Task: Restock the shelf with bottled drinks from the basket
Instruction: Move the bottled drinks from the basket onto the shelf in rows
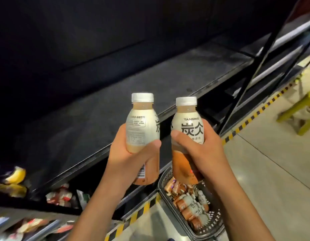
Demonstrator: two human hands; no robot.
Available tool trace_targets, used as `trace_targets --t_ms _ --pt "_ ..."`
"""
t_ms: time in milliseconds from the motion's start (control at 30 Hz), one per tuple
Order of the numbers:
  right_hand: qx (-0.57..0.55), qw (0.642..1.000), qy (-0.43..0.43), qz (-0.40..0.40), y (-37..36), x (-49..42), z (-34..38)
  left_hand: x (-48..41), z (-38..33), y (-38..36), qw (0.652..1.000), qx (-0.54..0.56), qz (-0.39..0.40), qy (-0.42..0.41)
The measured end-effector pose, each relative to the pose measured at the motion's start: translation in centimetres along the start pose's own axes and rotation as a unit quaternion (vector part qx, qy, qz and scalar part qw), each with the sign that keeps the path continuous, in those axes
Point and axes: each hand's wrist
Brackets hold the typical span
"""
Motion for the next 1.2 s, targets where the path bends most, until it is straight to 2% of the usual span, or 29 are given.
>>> trace_targets --t_ms 133,300,433,533,733,967,1100,1200 --pt "0.003 0.991 0.052 0.126 -8.5 0.9 4.5 7.0 -2.9 7.7 0.99 -0.018 -0.115 -0.078" --pt "-0.021 0.955 0.101 0.279 -20.4 5.7 8.8 18.3 -4.4 15.0 0.953 -0.005 -0.27 -0.138" --pt "-0.052 0.911 0.119 0.392 -30.5 10.7 10.4 27.6 -4.6 20.7 0.923 0.0 -0.344 -0.172" --pt "-0.076 0.887 0.121 0.439 -37.5 14.1 11.0 33.5 -4.3 25.7 0.91 -0.003 -0.371 -0.183" --pt "-0.063 0.881 0.144 0.446 -48.0 19.3 11.8 41.0 -4.5 34.4 0.905 -0.033 -0.385 -0.178" --pt "-0.031 0.891 0.161 0.424 -54.8 20.5 13.9 42.3 -5.3 40.9 0.91 -0.019 -0.373 -0.183" --pt "-0.007 0.915 0.13 0.381 -58.2 18.8 15.1 40.5 -5.7 44.6 0.913 0.017 -0.384 -0.138" --pt "-0.017 0.928 0.082 0.363 -60.4 16.8 15.5 39.0 -6.1 47.5 0.924 0.069 -0.361 -0.106"
Point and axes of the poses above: each hand's wrist, its own x-axis away from the middle knuckle, its own y-axis out of the back of the hand, z = x × y, and after that the axes turned 13 degrees about z, right-handed
